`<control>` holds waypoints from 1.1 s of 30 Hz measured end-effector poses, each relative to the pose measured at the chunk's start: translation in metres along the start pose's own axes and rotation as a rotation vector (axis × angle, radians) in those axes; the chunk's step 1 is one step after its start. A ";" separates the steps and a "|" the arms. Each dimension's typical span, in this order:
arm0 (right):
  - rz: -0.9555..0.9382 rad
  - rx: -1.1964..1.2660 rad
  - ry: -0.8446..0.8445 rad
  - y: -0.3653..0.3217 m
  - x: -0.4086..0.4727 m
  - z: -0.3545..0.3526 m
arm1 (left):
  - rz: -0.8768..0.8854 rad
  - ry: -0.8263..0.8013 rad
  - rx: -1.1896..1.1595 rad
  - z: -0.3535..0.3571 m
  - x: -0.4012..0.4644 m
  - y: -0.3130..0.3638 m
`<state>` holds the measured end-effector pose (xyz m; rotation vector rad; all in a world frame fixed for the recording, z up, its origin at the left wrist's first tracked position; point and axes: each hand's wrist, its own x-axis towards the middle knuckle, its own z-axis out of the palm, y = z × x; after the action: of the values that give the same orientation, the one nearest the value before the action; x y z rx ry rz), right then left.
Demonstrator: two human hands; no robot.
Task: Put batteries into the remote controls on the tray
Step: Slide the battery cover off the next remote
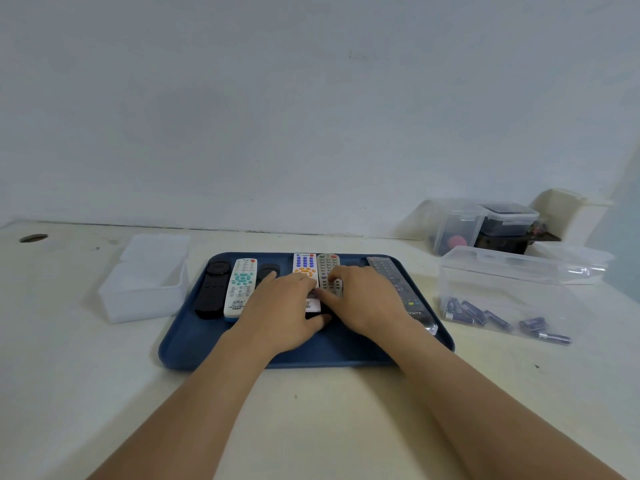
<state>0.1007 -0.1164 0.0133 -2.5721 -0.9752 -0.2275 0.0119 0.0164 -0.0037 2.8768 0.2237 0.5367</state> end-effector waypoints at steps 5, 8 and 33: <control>0.115 0.225 0.055 0.000 0.005 0.001 | -0.043 -0.001 -0.024 0.000 0.003 0.000; 0.229 0.373 0.093 0.001 0.006 0.005 | -0.027 -0.003 -0.034 0.002 0.003 -0.001; -0.227 0.300 0.415 0.036 -0.012 -0.053 | -0.431 0.071 -1.477 -0.042 0.002 0.009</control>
<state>0.1153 -0.1697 0.0477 -2.0322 -1.0445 -0.6004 -0.0006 0.0151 0.0379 1.3301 0.2749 0.4191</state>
